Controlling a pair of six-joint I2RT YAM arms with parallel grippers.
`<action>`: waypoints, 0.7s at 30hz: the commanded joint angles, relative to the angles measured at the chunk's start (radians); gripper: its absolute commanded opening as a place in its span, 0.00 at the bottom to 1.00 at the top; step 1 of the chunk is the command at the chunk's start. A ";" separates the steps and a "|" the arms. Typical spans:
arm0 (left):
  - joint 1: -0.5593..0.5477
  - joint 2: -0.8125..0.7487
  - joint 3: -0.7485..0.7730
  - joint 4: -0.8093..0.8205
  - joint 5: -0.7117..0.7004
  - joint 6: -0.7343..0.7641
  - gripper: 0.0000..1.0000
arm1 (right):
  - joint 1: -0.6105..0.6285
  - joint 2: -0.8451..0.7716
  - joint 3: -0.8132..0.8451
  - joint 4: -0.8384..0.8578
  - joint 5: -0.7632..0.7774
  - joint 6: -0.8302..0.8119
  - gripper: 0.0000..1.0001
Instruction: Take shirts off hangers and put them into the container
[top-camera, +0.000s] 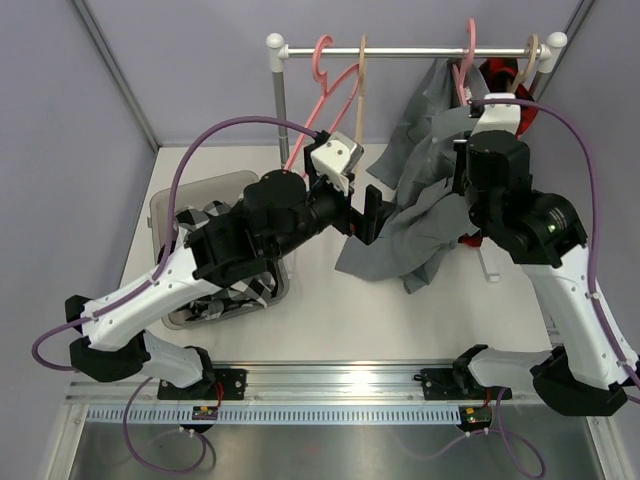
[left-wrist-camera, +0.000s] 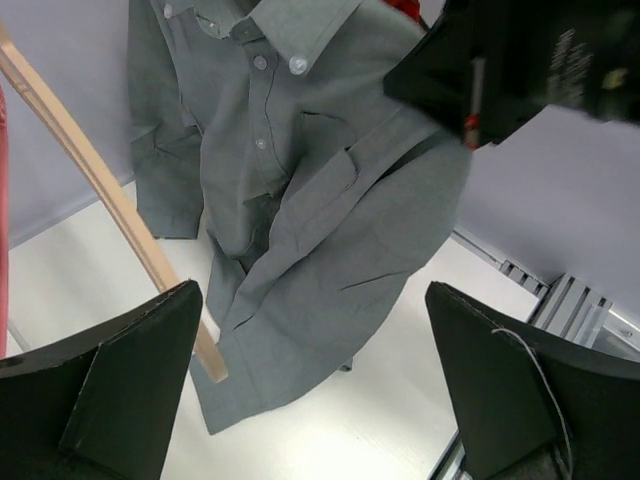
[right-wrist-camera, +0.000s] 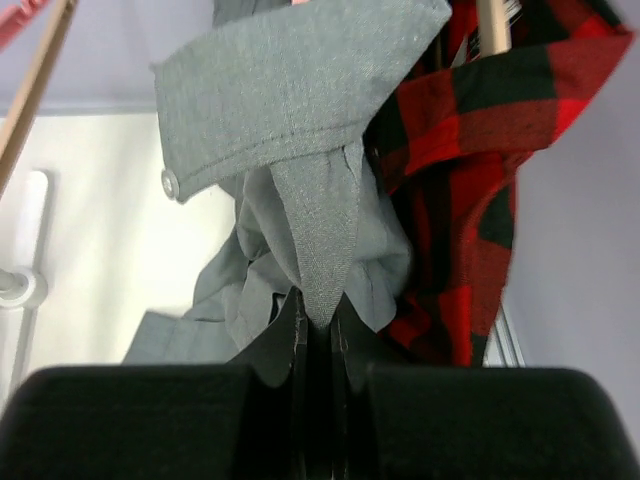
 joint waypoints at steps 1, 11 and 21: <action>-0.007 0.013 -0.004 0.070 0.014 0.027 0.99 | -0.002 -0.081 0.082 0.117 -0.009 -0.052 0.00; -0.007 0.036 0.099 0.064 0.020 0.094 0.99 | 0.000 -0.192 0.076 0.017 -0.190 0.005 0.00; -0.007 0.132 0.249 0.084 0.169 0.175 0.99 | -0.002 -0.253 0.114 -0.176 -0.412 0.097 0.00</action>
